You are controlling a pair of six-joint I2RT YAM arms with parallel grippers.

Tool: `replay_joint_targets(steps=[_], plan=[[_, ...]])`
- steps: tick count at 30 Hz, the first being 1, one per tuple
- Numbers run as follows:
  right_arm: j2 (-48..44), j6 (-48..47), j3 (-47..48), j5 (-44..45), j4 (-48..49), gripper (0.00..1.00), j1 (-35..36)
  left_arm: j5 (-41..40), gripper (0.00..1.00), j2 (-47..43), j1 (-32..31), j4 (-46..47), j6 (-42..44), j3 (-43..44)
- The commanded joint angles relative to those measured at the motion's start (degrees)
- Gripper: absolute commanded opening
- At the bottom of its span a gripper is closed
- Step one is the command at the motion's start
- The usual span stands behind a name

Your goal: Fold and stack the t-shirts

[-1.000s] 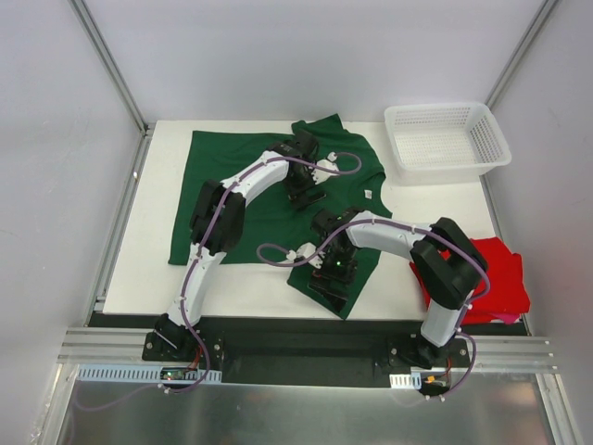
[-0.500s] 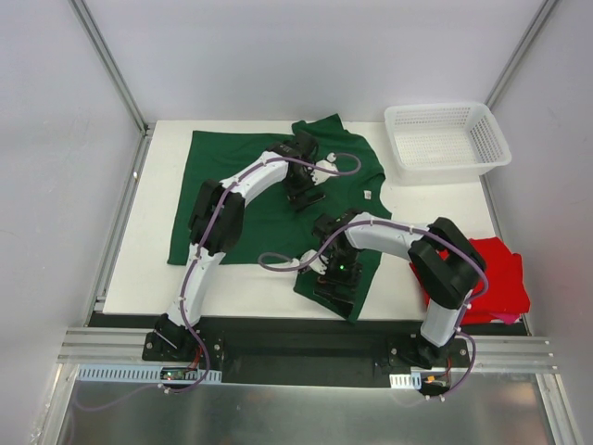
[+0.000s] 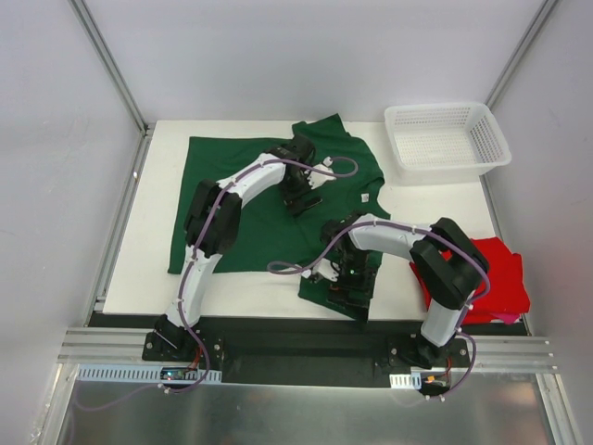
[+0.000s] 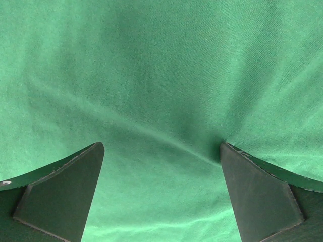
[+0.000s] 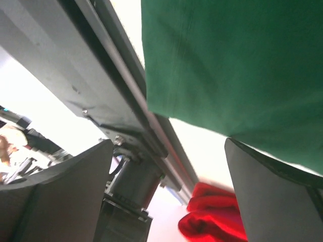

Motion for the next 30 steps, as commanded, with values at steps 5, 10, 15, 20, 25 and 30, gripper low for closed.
replay_joint_targets(steps=[5,10,15,20,25,30], plan=[[-3.6,1.2,10.7,-0.1,-8.3,0.96,-0.6,-0.4,0.99,-8.6,0.2,-2.3,-0.8,0.4],[-2.8,2.5,14.4,4.0,-6.0,0.96,-1.4,-0.9,0.99,-13.7,0.1,-3.5,-1.6,0.0],[0.8,2.7,16.0,12.5,-0.4,0.96,-4.1,-2.0,0.99,-17.1,0.2,-4.3,-4.0,-1.4],[5.0,2.9,20.0,20.8,5.4,0.96,-9.4,-4.7,0.99,-21.8,2.7,-4.7,-4.7,-7.8],[4.5,-1.4,19.4,29.4,15.6,0.96,-13.0,-5.6,0.99,-26.8,7.4,-5.2,-6.2,-16.5],[3.4,-4.6,17.9,34.6,26.1,0.96,-14.9,-5.5,0.99,-29.7,12.1,-6.3,-7.9,-22.7]])
